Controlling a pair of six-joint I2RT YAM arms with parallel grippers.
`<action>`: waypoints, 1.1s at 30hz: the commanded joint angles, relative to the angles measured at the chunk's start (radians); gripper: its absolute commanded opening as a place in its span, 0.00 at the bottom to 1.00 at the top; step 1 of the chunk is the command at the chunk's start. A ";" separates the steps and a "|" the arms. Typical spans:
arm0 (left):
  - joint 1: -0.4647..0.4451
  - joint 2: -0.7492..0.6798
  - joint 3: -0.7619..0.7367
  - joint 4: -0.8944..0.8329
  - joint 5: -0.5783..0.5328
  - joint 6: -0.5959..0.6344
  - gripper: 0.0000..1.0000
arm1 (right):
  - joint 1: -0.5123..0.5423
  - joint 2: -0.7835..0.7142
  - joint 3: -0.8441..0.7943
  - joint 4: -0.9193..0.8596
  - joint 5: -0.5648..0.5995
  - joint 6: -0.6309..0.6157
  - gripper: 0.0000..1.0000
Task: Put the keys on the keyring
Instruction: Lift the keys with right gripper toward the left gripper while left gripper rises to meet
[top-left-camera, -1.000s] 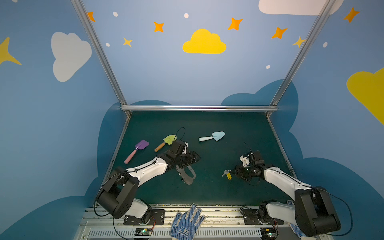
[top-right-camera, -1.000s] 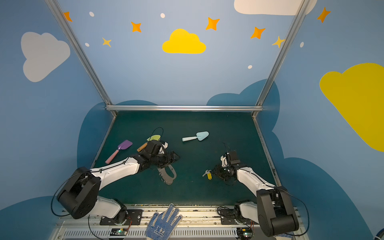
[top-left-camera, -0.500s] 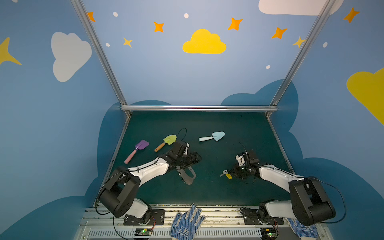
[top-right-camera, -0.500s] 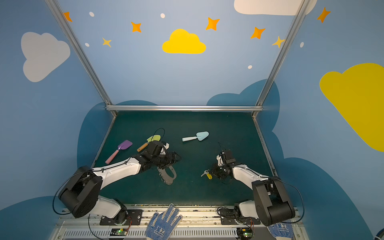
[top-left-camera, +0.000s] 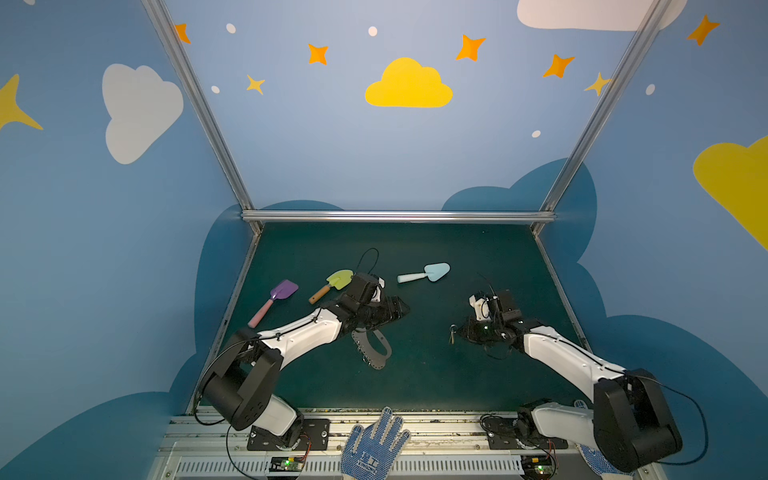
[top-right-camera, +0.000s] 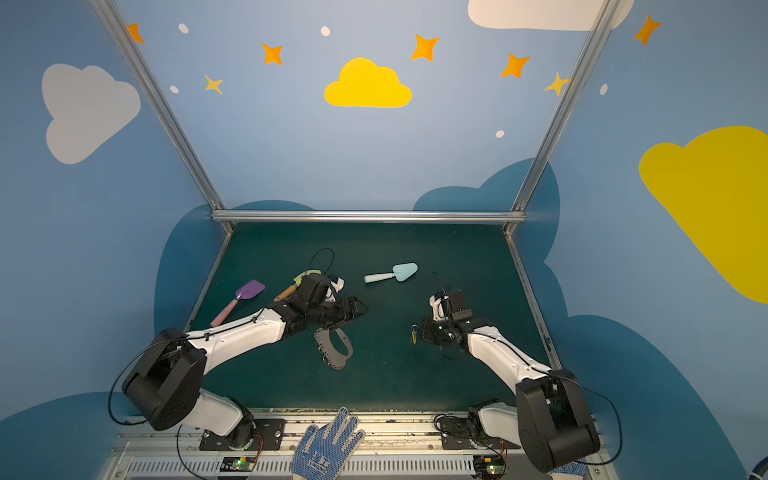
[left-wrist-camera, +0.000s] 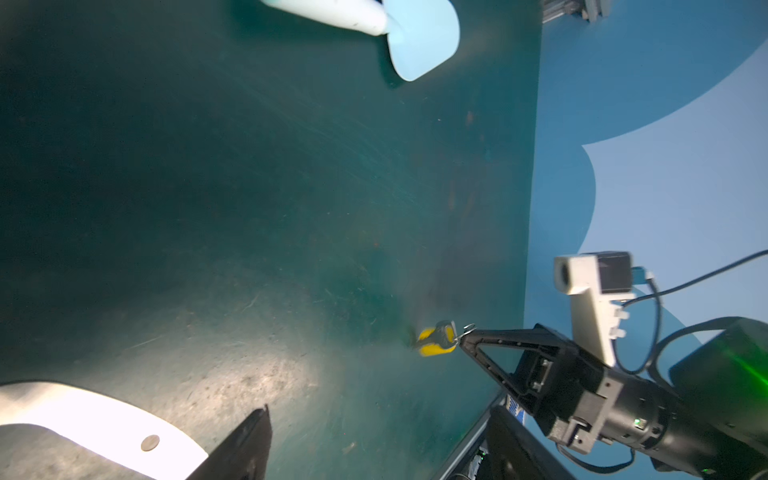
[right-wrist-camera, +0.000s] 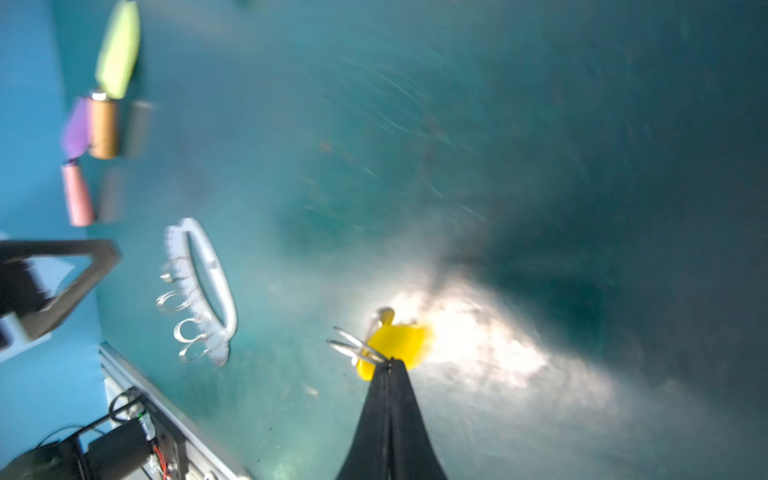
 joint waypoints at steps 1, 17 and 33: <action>-0.003 -0.041 0.041 -0.017 0.050 0.048 0.78 | 0.025 -0.058 0.049 -0.032 -0.012 -0.081 0.00; -0.014 -0.063 0.117 0.071 0.341 0.109 0.48 | 0.111 -0.033 0.273 -0.054 -0.255 -0.228 0.00; -0.053 -0.050 0.182 0.002 0.340 0.163 0.47 | 0.155 -0.007 0.309 -0.061 -0.346 -0.240 0.00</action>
